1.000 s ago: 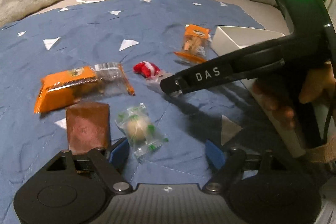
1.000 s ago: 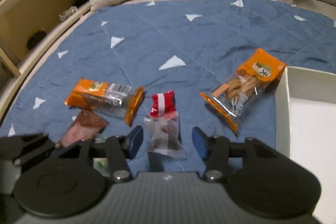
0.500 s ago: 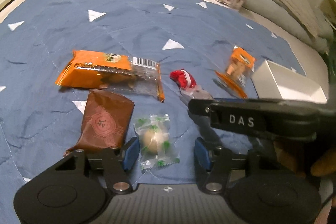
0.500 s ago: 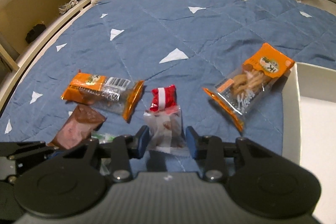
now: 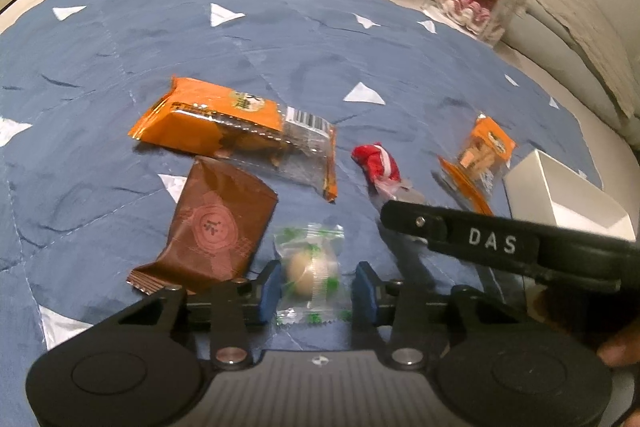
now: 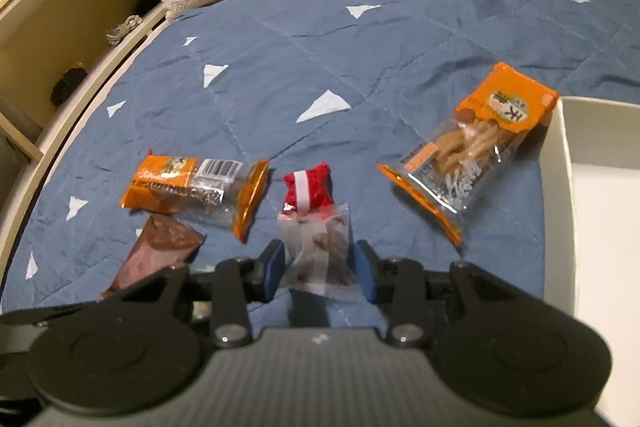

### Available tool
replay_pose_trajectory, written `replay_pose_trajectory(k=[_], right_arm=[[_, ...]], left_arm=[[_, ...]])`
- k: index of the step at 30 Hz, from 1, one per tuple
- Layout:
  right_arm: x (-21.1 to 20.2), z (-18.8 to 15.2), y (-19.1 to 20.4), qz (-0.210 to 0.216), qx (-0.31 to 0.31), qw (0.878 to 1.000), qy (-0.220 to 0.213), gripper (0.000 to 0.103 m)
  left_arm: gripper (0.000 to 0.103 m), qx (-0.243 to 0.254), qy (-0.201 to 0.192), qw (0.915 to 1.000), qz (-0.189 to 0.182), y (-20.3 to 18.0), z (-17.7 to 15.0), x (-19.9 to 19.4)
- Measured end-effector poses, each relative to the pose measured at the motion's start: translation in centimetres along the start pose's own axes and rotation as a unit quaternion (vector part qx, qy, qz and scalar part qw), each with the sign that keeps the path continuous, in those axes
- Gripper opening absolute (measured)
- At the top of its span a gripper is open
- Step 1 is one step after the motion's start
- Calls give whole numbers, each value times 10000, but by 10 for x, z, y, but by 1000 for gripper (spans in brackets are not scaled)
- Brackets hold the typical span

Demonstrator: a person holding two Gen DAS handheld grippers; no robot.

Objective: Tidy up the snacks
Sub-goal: 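Grasp the clear-wrapped round cake with the left tool while the right tool grasps the clear bag with red-white top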

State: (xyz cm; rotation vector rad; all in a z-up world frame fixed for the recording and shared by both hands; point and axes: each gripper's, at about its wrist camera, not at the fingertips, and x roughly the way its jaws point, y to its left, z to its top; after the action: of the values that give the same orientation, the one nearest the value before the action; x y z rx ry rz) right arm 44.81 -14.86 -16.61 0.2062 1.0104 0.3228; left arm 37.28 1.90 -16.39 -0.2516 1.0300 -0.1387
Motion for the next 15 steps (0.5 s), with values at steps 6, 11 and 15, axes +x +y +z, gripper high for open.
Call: replay_pose_trajectory(k=[6,11,15], right_arm=[[0,-1,0,-23,19,10000,19,38],[-3,-4,4,-114,-20,9999,-48,33],[-15,-12,7,-210,14,9995,-236,33]], left_arm=[[34,-220,-136,9997,-11,5,-4,-2],[34,-339,-145,9993,-16,4,-7,-11],[34,-416,-244,9988,27,2,-8,-24]])
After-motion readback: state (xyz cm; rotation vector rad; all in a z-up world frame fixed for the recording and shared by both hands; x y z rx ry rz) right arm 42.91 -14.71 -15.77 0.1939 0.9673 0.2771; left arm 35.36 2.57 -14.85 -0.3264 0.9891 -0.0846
